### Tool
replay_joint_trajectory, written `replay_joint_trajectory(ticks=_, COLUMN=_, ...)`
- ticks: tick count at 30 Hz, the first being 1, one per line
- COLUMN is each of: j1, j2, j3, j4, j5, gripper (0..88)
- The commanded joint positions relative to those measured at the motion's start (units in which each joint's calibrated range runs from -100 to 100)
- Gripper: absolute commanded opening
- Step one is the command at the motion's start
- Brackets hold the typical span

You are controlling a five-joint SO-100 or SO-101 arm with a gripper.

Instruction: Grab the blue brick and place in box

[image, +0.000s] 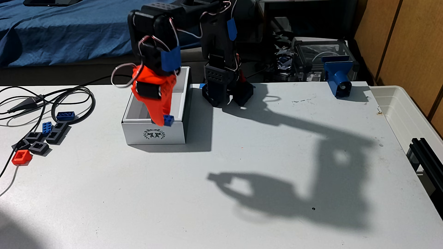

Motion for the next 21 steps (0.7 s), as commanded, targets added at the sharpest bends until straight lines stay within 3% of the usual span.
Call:
replay_joint_trajectory(ticks=1, j1=2.6, j2=-6.3, j3=2.2, j4=0.7, j5=2.2, gripper=1.1)
replay_joint_trajectory(ticks=21, j1=17.3, j2=-24.8, j3=26.0, j4=-0.1, j5=17.5, gripper=1.2)
